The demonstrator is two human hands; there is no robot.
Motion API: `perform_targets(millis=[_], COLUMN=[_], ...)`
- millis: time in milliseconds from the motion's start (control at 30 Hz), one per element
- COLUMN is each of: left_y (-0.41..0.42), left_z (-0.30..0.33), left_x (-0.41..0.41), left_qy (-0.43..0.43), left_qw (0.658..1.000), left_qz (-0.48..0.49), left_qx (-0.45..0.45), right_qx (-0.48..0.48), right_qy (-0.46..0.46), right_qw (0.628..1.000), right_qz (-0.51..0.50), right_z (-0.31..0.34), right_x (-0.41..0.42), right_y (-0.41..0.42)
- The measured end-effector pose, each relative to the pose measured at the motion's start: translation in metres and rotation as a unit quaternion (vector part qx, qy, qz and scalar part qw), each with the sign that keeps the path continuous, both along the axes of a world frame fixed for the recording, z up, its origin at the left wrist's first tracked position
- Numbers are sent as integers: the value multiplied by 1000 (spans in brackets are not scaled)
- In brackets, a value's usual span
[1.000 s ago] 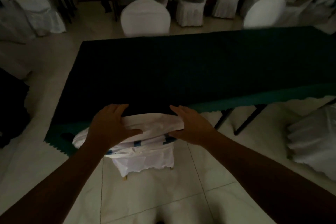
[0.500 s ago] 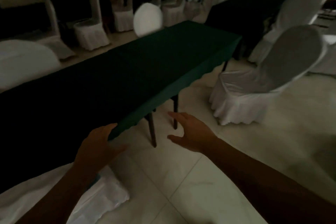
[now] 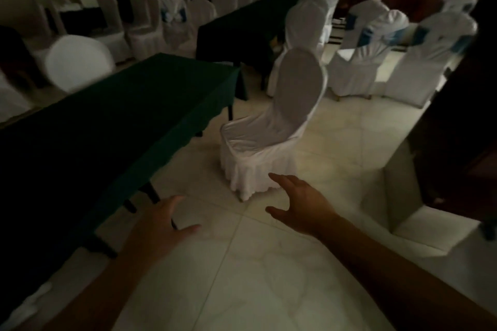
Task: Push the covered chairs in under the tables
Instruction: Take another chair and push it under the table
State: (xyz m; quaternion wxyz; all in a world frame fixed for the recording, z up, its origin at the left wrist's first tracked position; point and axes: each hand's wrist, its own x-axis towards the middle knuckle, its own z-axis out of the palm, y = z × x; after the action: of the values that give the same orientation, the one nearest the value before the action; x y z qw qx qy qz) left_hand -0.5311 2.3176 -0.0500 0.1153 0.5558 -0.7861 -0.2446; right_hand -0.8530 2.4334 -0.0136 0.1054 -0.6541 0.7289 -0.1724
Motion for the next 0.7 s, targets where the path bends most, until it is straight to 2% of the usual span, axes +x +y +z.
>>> perform_targets(millis=[233,467,600,700], left_y=[-70,-172,-235,-279], left_z=[-5,-16,-17,-8], left_x=[-174,-359,-465,-529], left_qy=[33,102,77,95], left_qw=[995,981,981,973], left_qz=[-92,-165,-178,-211], left_qx=[-16,-26,-23,-16], right_qx=[14,39,41,35], right_qy=[18,30,28,37], right_qw=[995,986,981,977], right_qz=[-95,-156,-189,-206], right_z=[-10,-21,-13,-1], right_x=[-131,-280,-364,-417], right_y=[-19,-90,-134,-161])
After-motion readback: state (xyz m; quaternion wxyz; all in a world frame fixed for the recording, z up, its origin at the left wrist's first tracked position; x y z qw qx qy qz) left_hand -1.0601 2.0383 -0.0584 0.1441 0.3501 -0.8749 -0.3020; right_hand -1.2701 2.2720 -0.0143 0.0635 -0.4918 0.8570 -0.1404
